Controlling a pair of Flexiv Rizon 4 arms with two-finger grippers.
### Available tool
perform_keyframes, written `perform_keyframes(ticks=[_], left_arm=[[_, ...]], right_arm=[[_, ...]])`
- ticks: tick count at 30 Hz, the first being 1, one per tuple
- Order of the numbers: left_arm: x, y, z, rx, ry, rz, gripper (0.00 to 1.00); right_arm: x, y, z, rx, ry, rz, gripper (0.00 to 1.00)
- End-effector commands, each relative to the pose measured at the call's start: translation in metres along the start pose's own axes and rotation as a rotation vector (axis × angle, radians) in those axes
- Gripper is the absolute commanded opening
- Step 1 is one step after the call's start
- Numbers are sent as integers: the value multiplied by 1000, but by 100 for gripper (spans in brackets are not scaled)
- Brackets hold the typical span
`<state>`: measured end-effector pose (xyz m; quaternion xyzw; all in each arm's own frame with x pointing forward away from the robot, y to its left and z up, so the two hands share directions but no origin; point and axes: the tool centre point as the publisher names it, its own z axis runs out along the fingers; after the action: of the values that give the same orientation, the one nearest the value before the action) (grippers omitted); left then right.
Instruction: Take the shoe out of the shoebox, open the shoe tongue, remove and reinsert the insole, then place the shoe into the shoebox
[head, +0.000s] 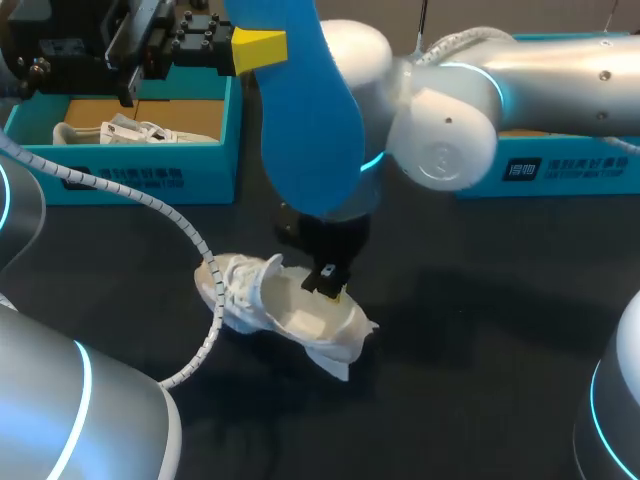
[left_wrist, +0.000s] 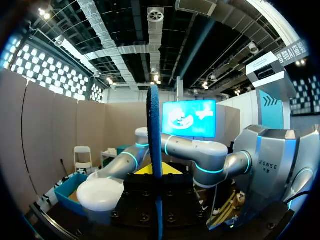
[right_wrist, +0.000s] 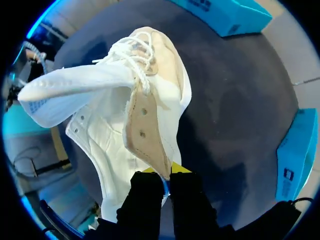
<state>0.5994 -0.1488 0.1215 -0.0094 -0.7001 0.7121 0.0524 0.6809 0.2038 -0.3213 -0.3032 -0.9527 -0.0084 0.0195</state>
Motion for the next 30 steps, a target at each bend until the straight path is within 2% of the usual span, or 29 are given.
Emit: perform_keyframes(ticks=[1,10,14,17,22,30], left_arm=[[-1,1,2,2,1,0,0],[-1,1,2,2,1,0,0],[-1,1,2,2,1,0,0],[-1,1,2,2,1,0,0],[-1,1,2,2,1,0,0],[-1,1,2,2,1,0,0]], right_arm=[[3,-9,-3,-86,-22,90,0],[3,-9,-3,-86,-22,90,0],[-4,-20,-6,-149,35,361,0],[-1,-26,-9,-171,55,527,0],[7,-30,-9,-230,44,676,0],[12,-30,0,-302,69,818,0]])
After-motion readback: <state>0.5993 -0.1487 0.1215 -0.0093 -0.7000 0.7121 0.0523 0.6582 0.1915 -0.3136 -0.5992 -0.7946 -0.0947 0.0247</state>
